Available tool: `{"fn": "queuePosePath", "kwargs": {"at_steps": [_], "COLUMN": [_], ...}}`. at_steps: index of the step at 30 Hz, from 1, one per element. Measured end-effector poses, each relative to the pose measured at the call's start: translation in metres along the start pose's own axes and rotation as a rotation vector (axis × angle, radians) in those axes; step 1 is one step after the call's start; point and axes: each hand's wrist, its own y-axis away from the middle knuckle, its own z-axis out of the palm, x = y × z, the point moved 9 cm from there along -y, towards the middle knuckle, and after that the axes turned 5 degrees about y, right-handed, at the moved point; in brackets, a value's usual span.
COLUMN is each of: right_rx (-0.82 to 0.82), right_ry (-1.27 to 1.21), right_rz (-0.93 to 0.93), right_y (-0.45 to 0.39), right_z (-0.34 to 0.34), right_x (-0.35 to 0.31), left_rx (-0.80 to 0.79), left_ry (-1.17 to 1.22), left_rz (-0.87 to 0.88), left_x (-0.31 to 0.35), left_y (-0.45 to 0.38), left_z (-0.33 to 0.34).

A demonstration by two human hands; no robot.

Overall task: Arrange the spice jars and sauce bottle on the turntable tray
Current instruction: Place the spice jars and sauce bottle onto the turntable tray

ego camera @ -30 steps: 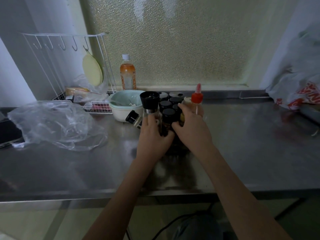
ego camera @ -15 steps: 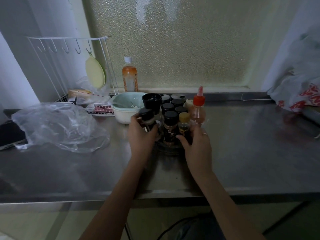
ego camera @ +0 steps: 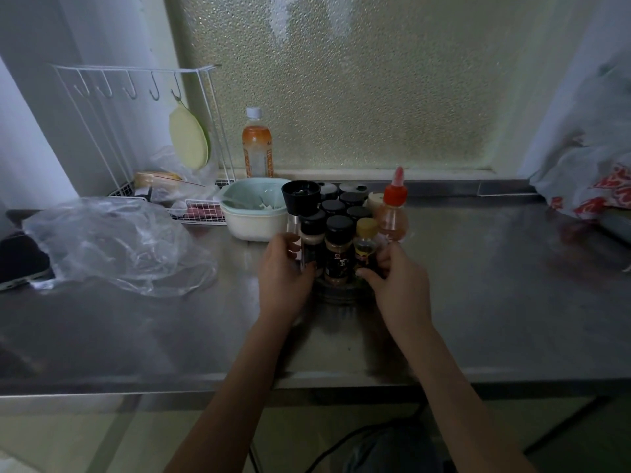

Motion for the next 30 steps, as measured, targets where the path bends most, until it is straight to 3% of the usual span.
{"fn": "queuePosePath", "kwargs": {"at_steps": [5, 9, 11, 23, 30], "right_rx": [0.019, -0.061, -0.063, -0.131, -0.131], "right_ry": [0.039, 0.166, 0.17, 0.188, 0.176], "right_rz": [-0.044, -0.112, -0.097, -0.054, -0.03], "right_y": [0.021, 0.029, 0.023, -0.044, -0.095], "right_z": [-0.004, 0.006, 0.006, 0.017, 0.042], "right_x": [0.004, 0.006, 0.009, 0.044, 0.058], "left_rx": [-0.061, -0.376, -0.457, -0.553, -0.515], "left_ry": [0.04, -0.001, 0.006, -0.047, -0.007], "left_rz": [-0.014, 0.063, 0.05, 0.014, 0.039], "left_x": [0.003, 0.01, 0.003, -0.016, -0.027], "left_y": [0.008, 0.021, 0.025, -0.018, -0.062], "left_z": [-0.003, 0.02, 0.026, 0.089, 0.116]}}
